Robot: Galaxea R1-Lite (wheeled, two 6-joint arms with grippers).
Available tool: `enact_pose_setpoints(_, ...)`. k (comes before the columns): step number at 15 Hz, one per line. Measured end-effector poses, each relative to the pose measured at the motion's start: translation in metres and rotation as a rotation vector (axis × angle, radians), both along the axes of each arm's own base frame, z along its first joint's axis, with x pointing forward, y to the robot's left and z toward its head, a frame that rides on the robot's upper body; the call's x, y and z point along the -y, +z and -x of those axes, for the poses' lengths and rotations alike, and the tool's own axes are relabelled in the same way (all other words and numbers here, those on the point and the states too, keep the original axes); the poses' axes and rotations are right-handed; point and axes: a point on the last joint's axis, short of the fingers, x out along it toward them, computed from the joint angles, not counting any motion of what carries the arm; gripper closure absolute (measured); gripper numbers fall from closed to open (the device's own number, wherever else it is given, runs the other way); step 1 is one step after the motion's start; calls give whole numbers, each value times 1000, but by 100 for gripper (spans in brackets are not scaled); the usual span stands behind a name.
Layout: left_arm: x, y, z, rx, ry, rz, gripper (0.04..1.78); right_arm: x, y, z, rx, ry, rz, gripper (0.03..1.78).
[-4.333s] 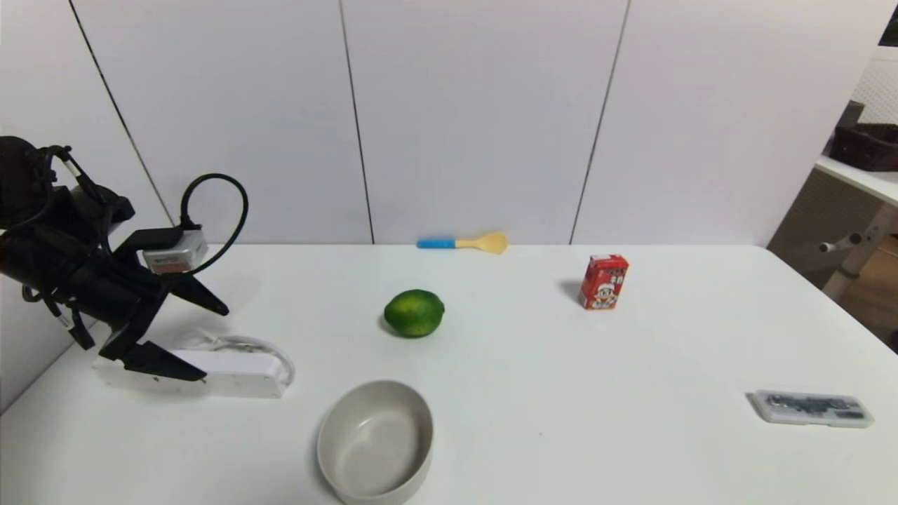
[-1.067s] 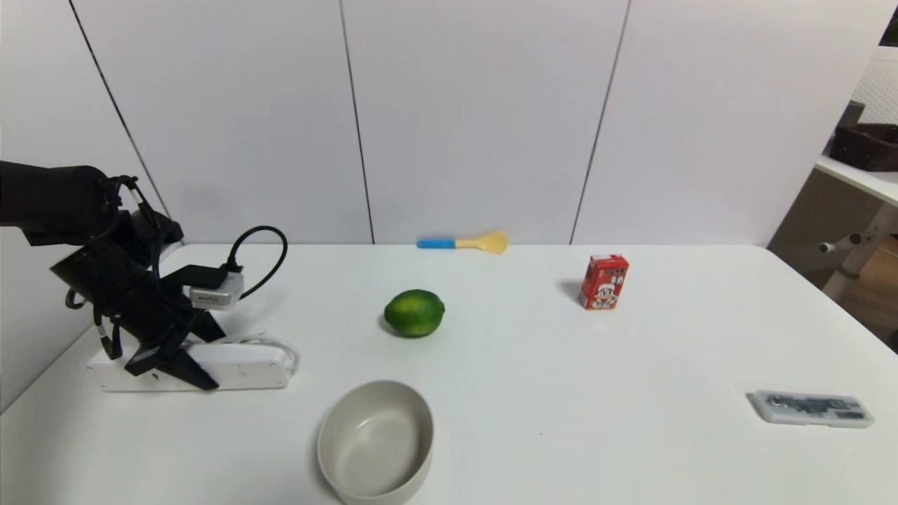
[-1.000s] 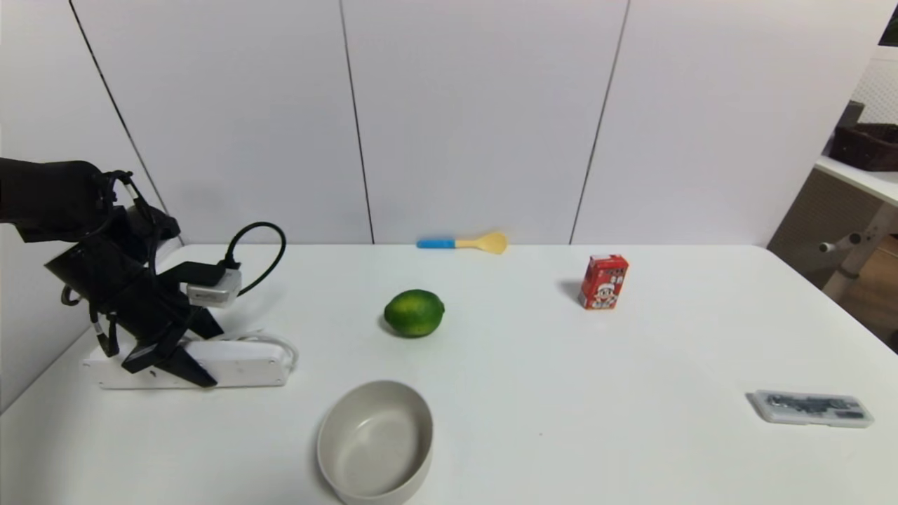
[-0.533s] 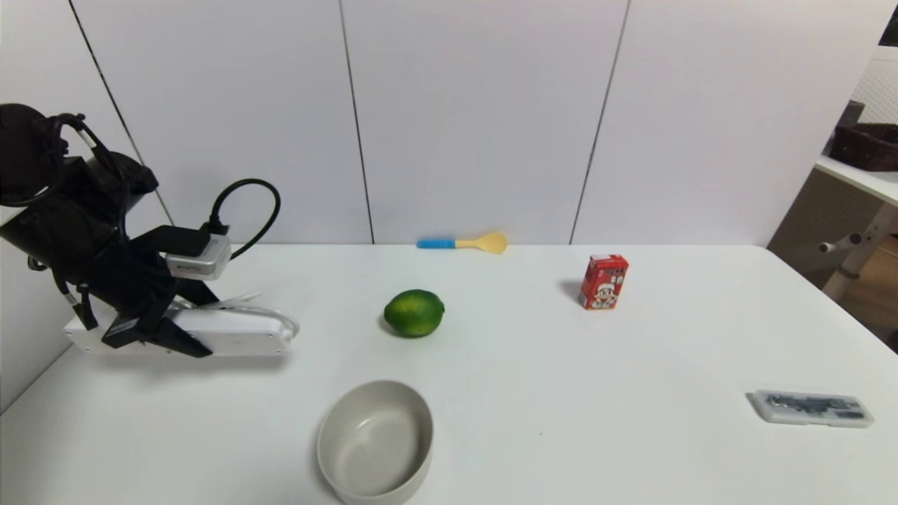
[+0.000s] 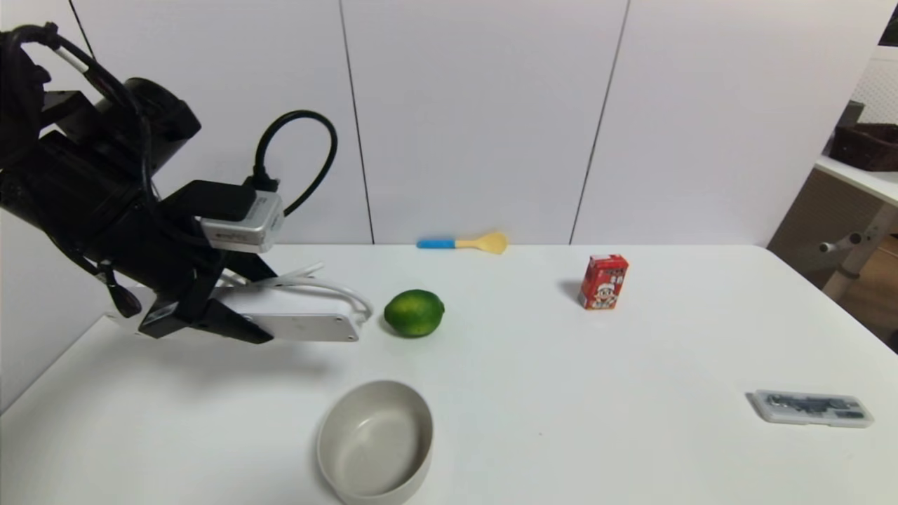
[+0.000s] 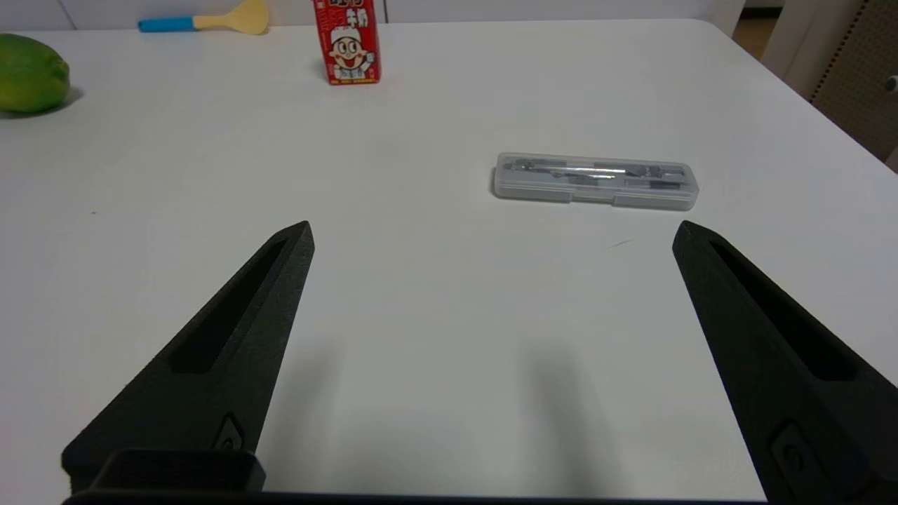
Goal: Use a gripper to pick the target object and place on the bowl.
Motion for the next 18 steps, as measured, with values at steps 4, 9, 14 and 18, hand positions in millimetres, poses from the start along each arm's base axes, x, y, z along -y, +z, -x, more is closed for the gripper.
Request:
enact_pose_setpoints(4,56,12,20,-75,16,96,97,0,0,0,1,0,0,4)
enact_pose_setpoints(9,114,7,42,-148,36,65,97,0,0,0,1,-1,1,4)
enact_pose_setpoints(14,131,-21,54,-181,-72,-59,97,0,0,0,0,0,0,4)
enact_pose_setpoints(18,130,-37,56,-211,-90,-118,97,0,0,0,1,-1,0,4)
